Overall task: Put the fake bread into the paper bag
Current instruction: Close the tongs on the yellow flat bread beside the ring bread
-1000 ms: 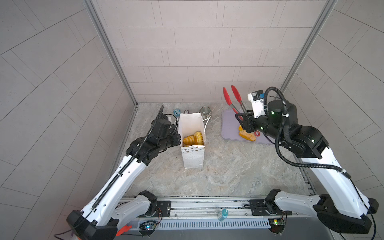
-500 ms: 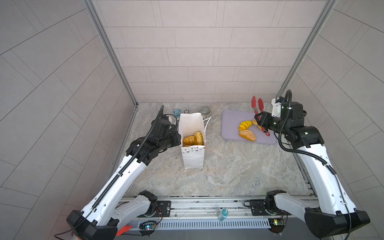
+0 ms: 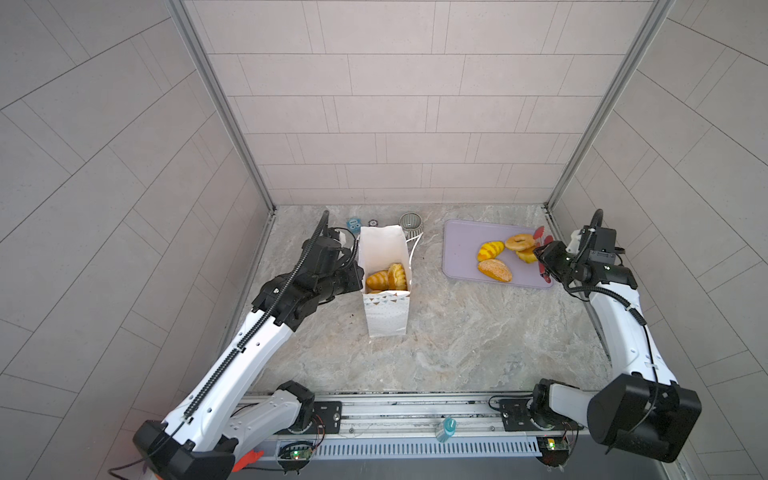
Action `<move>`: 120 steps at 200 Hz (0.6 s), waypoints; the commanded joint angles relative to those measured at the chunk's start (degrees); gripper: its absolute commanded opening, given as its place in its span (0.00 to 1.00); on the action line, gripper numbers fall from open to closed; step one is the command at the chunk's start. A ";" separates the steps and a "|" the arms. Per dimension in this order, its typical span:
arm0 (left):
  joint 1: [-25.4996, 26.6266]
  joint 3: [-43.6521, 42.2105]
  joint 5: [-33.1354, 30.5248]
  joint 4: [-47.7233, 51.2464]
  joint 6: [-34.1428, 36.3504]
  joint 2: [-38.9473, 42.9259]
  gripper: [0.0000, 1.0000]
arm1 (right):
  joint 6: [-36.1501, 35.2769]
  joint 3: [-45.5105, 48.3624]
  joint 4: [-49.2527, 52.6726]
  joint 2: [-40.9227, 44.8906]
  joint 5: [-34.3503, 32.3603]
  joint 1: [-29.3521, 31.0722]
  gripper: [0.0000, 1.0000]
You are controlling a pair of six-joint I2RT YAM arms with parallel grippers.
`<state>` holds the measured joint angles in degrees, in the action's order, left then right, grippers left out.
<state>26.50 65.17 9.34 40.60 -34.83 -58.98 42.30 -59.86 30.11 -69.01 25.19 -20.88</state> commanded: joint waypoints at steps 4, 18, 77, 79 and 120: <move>-0.56 -0.31 0.99 -1.62 1.48 0.23 0.18 | 3.92 1.32 -6.38 -2.86 4.98 -4.55 0.49; -0.74 -0.32 1.49 -2.05 1.61 0.04 0.18 | 3.76 1.32 -6.48 -5.05 5.69 -5.97 0.49; -1.67 -1.41 3.03 -3.31 1.69 0.13 0.18 | 3.09 0.60 -7.04 -12.16 6.81 -7.03 0.50; -1.71 -1.37 3.09 -3.26 1.69 0.15 0.18 | 3.06 0.55 -7.03 -12.30 6.85 -7.01 0.50; -2.33 -1.61 4.06 -3.69 1.62 -0.11 0.18 | 1.75 -0.37 -6.65 -15.25 8.03 -7.06 0.51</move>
<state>24.73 64.18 12.47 38.06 -33.95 -59.05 44.71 -58.33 24.36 -83.61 32.03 -27.73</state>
